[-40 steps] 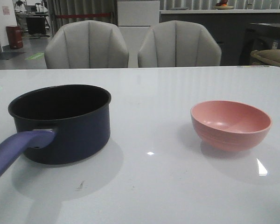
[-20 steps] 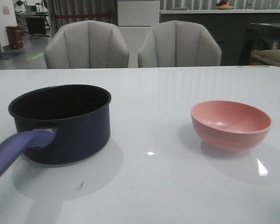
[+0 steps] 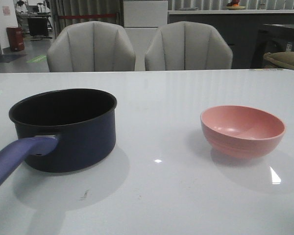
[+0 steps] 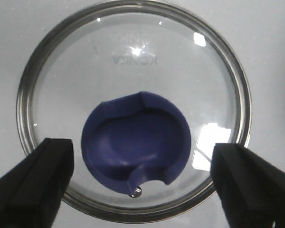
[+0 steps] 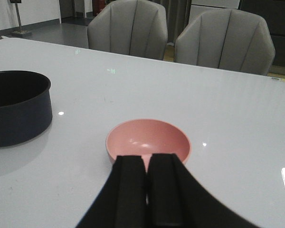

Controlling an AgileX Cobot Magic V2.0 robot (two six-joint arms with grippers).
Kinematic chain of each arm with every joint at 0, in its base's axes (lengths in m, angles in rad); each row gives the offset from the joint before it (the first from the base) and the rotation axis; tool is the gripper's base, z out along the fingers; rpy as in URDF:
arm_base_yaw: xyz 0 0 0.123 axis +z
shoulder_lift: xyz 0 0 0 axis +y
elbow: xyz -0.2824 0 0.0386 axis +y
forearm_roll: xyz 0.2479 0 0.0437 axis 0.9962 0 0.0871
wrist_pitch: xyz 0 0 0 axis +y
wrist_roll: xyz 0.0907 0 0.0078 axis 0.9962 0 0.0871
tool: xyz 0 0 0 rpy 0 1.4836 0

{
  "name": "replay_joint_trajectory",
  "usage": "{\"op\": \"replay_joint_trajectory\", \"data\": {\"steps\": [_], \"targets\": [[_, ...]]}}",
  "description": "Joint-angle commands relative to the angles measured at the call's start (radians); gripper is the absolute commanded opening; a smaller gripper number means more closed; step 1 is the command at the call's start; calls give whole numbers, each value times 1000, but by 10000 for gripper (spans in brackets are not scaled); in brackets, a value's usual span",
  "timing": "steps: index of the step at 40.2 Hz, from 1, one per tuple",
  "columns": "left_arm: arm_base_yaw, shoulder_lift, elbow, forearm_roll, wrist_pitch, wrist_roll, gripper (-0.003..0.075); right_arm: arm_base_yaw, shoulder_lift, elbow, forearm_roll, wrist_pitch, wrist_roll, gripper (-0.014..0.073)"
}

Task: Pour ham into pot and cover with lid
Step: 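Grasp the purple knob of the glass lid with the left gripper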

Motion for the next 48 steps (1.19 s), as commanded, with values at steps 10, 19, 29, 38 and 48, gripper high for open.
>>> {"op": "replay_joint_trajectory", "data": {"steps": [10,19,29,38,48], "targets": [[2,-23,-30,0,-40,-15,610,0,9,-28,3,-84,-4,150],[2,24,-31,0,-33,-30,610,0,9,-28,3,-84,-4,150],[2,42,-31,0,-46,-32,606,0,9,-28,3,-84,-4,150],[2,42,-31,0,-49,-32,523,0,9,-28,3,-84,-4,150],[2,42,-31,0,-60,-32,341,0,9,-28,3,-84,-4,150]]}}
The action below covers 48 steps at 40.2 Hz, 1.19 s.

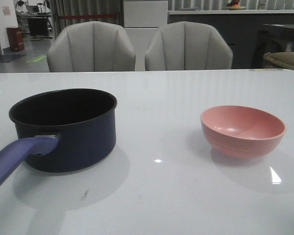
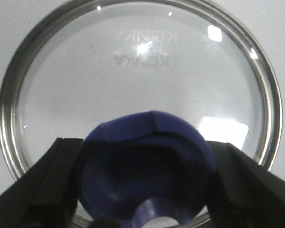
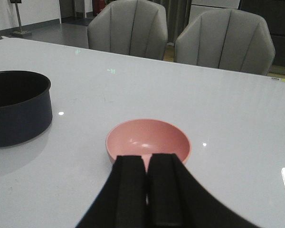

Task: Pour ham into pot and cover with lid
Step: 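Grasp the purple knob of the glass lid with the left gripper, then lift the glass lid and move it over the saucepan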

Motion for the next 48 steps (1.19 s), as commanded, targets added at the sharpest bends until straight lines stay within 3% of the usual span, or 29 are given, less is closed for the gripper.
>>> {"op": "replay_joint_trajectory", "data": {"steps": [1,12,28,48], "targets": [[2,-43,-31,-5,-24,-13,339,0,9,-28,3,-84,-4,150],[2,-47,-58,-4,-26,-13,333,0,9,-28,3,-84,-4,150],[-25,-135,-227,-15,62,37,333,0,9,-28,3,-84,-4,150],[-427,-148,-349,-15,122,48,333,0,9,-28,3,-84,-4,150]]}}
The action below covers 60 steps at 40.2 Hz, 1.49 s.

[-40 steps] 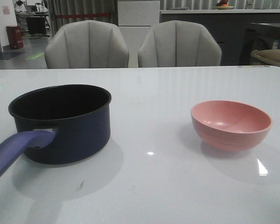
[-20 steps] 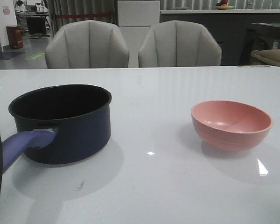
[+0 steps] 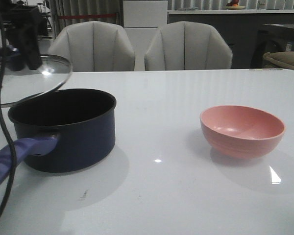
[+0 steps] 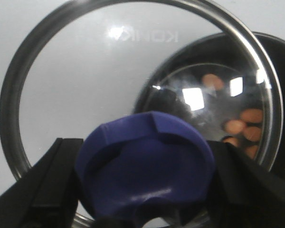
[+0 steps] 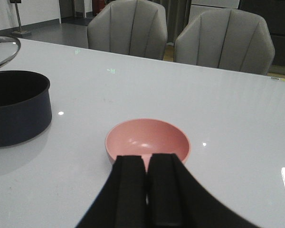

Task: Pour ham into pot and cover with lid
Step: 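Lift the glass lid and move it over the saucepan, then lower the glass lid onto the saucepan and release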

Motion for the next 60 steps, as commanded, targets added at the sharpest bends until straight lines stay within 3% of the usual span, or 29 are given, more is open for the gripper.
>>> {"op": "replay_joint_trajectory", "data": {"steps": [1,19,60], "targets": [[-63,-51,-35,-5,-31,-3,333,0,9,-28,3,-84,-4,150],[-166,-22,-43,-12,-20,-3,334,0,9,-28,3,-84,-4,150],[-170,51,-46,6,2,-3,358,0,9,-28,3,-84,-4,150]]}}
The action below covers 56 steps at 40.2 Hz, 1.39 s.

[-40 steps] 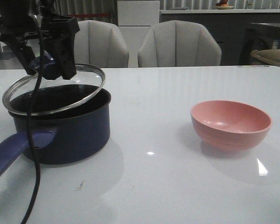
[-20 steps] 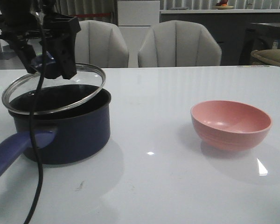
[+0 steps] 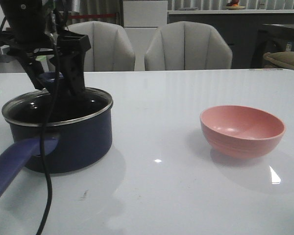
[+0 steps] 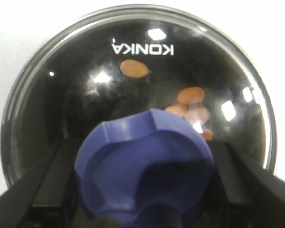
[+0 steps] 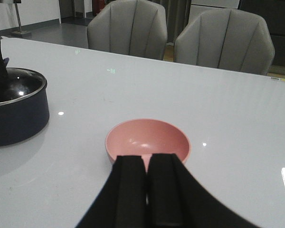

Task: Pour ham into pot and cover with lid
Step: 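Lower the glass lid onto the saucepan and release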

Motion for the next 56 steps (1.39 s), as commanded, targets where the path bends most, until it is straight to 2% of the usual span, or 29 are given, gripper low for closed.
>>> {"op": "replay_joint_trajectory", "data": {"steps": [1,10,20,29,38,56], "targets": [[-9,-42,-30,-7,-4,-4,377,0,9,-28,3,-84,-4,150],[-9,-42,-39,-7,-30,-4,585,0,9,-28,3,-84,-4,150],[-9,-58,-172,-7,71,-4,585,0,9,-28,3,-84,-4,150],[-9,-191,-144,0,75,10,585,0,9,-28,3,-84,-4,150],[-9,-423,22,20,27,14,585,0,9,-28,3,-84,-4,150],[-9,-951,500,20,-259,14,585,0,9,-28,3,-84,-4,150]]}}
